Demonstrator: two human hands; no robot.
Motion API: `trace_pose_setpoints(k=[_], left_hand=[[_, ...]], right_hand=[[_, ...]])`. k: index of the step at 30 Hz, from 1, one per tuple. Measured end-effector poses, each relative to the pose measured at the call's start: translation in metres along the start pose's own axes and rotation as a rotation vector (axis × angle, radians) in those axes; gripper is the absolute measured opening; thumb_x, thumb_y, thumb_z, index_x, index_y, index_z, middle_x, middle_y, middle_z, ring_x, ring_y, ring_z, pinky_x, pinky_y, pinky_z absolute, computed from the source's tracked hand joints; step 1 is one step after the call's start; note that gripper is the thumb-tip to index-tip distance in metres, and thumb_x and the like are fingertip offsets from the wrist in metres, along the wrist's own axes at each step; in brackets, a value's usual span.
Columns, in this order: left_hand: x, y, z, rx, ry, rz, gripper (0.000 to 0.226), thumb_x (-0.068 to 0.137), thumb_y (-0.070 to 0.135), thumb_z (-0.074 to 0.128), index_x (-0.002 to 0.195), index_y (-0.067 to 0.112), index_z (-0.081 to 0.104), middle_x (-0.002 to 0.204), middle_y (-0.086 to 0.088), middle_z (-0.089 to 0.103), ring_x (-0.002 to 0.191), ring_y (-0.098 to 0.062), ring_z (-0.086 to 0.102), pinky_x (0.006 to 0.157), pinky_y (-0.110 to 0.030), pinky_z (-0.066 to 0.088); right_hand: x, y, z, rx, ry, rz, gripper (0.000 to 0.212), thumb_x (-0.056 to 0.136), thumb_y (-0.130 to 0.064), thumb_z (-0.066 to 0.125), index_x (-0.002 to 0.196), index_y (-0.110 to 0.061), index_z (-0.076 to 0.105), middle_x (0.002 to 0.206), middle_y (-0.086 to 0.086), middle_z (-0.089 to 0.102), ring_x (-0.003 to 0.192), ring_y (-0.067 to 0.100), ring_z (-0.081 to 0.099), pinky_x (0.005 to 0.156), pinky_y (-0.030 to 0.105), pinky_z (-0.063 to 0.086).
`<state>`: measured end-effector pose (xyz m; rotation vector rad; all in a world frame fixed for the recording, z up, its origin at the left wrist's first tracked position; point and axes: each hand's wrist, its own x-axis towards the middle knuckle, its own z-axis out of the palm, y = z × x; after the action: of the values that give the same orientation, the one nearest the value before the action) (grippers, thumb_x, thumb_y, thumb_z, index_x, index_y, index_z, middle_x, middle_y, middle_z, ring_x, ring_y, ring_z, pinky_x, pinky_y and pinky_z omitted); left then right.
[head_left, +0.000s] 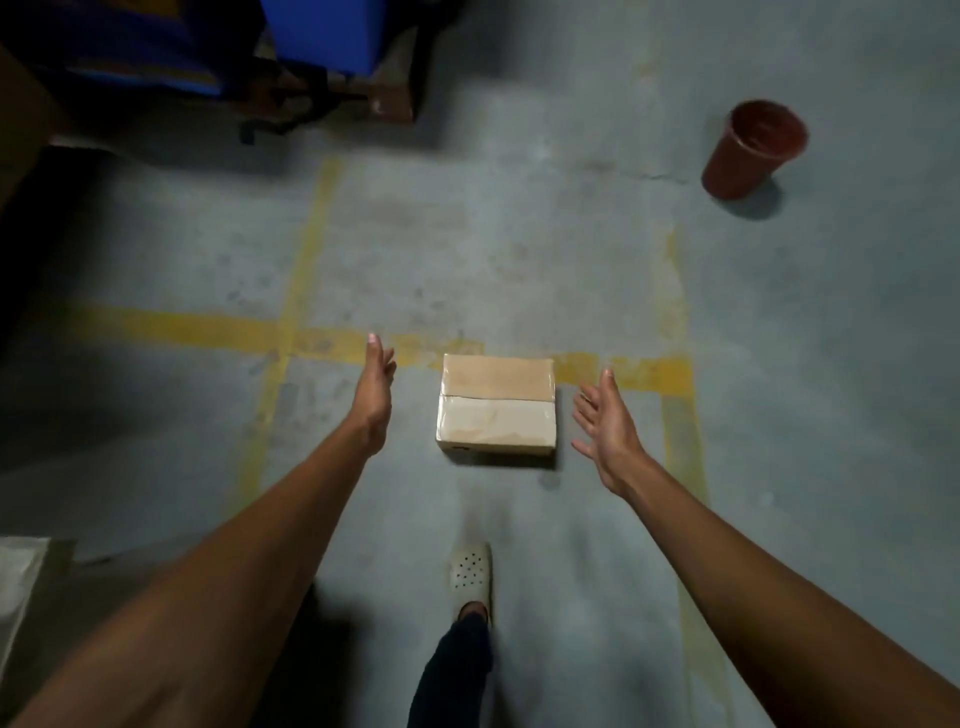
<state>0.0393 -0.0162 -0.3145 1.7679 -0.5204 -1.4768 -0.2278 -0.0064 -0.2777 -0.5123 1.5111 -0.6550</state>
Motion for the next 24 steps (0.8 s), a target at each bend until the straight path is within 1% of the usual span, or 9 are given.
trace_pose_setpoints(k=[4,7,11,15,17,19,21,22,24], left_hand=[[0.112,-0.052,0.022,0.064,0.006,-0.066,0.077,0.101,0.064,0.015,0.157,0.014,0.029,0.163,-0.005,0.027,0.15,-0.018,0.023,0.122,-0.047,0.012],[0.184,-0.102,0.031,0.08,0.034,-0.125,0.076,0.101,0.064,0.016,0.157,0.013,0.028,0.163,-0.005,0.026,0.151,-0.017,0.023,0.123,-0.045,0.011],[0.263,-0.171,0.044,0.115,0.045,-0.202,0.074,0.103,0.061,0.017,0.159,0.013,0.022,0.165,-0.003,0.022,0.152,-0.016,0.02,0.123,-0.042,0.01],[0.319,-0.232,0.06,0.206,0.065,-0.33,0.075,0.103,0.062,0.013,0.157,0.012,0.024,0.163,-0.006,0.025,0.15,-0.024,0.025,0.12,-0.041,0.017],[0.334,-0.259,0.068,0.269,0.078,-0.384,0.075,0.104,0.06,0.014,0.152,0.007,0.036,0.156,-0.012,0.038,0.143,-0.03,0.037,0.113,-0.039,0.029],[0.341,-0.276,0.072,0.311,0.069,-0.414,0.076,0.103,0.062,0.019,0.143,0.004,0.048,0.145,-0.016,0.051,0.127,-0.032,0.051,0.1,-0.036,0.039],[0.34,-0.285,0.073,0.272,0.045,-0.453,0.073,0.102,0.061,0.027,0.138,0.002,0.052,0.136,-0.017,0.058,0.112,-0.031,0.057,0.094,-0.037,0.046],[0.337,-0.285,0.075,0.245,0.042,-0.459,0.071,0.102,0.06,0.03,0.138,0.003,0.052,0.136,-0.017,0.058,0.112,-0.032,0.057,0.095,-0.039,0.048],[0.325,-0.278,0.077,0.205,0.055,-0.466,0.066,0.104,0.056,0.032,0.142,0.005,0.047,0.132,-0.012,0.057,0.118,-0.033,0.056,0.091,-0.039,0.045]], right_hand=[[0.111,0.033,-0.002,-0.009,0.07,0.075,0.062,0.107,-0.051,0.019,0.154,-0.015,0.036,0.157,0.006,0.041,0.139,0.017,0.042,0.104,0.037,0.032],[0.193,0.07,-0.008,-0.048,0.1,0.132,0.063,0.107,-0.051,0.018,0.155,-0.012,0.033,0.158,0.009,0.039,0.143,0.023,0.039,0.11,0.042,0.032],[0.289,0.124,-0.015,-0.097,0.14,0.191,0.062,0.108,-0.05,0.019,0.155,-0.012,0.034,0.143,0.0,0.046,0.127,0.015,0.045,0.105,0.037,0.034],[0.373,0.193,-0.023,-0.201,0.171,0.3,0.067,0.103,-0.06,0.033,0.146,-0.01,0.047,0.145,0.003,0.052,0.127,0.023,0.052,0.113,0.04,0.037],[0.399,0.227,-0.025,-0.385,0.148,0.345,0.077,0.098,-0.062,0.046,0.15,-0.006,0.041,0.156,0.014,0.041,0.139,0.031,0.043,0.118,0.047,0.032],[0.408,0.239,-0.018,-0.625,0.128,0.361,0.081,0.098,-0.054,0.055,0.155,-0.004,0.028,0.165,0.018,0.018,0.148,0.037,0.027,0.122,0.047,0.025],[0.405,0.237,-0.014,-0.705,0.185,0.372,0.088,0.095,-0.05,0.062,0.157,-0.005,0.02,0.165,0.017,0.01,0.148,0.039,0.026,0.121,0.046,0.026],[0.406,0.237,-0.018,-0.678,0.239,0.386,0.091,0.091,-0.05,0.065,0.157,-0.006,0.022,0.164,0.017,0.014,0.145,0.04,0.031,0.119,0.048,0.03],[0.408,0.239,-0.033,-0.541,0.228,0.424,0.083,0.082,-0.048,0.068,0.149,-0.007,0.04,0.152,0.018,0.041,0.131,0.039,0.047,0.113,0.052,0.038]])
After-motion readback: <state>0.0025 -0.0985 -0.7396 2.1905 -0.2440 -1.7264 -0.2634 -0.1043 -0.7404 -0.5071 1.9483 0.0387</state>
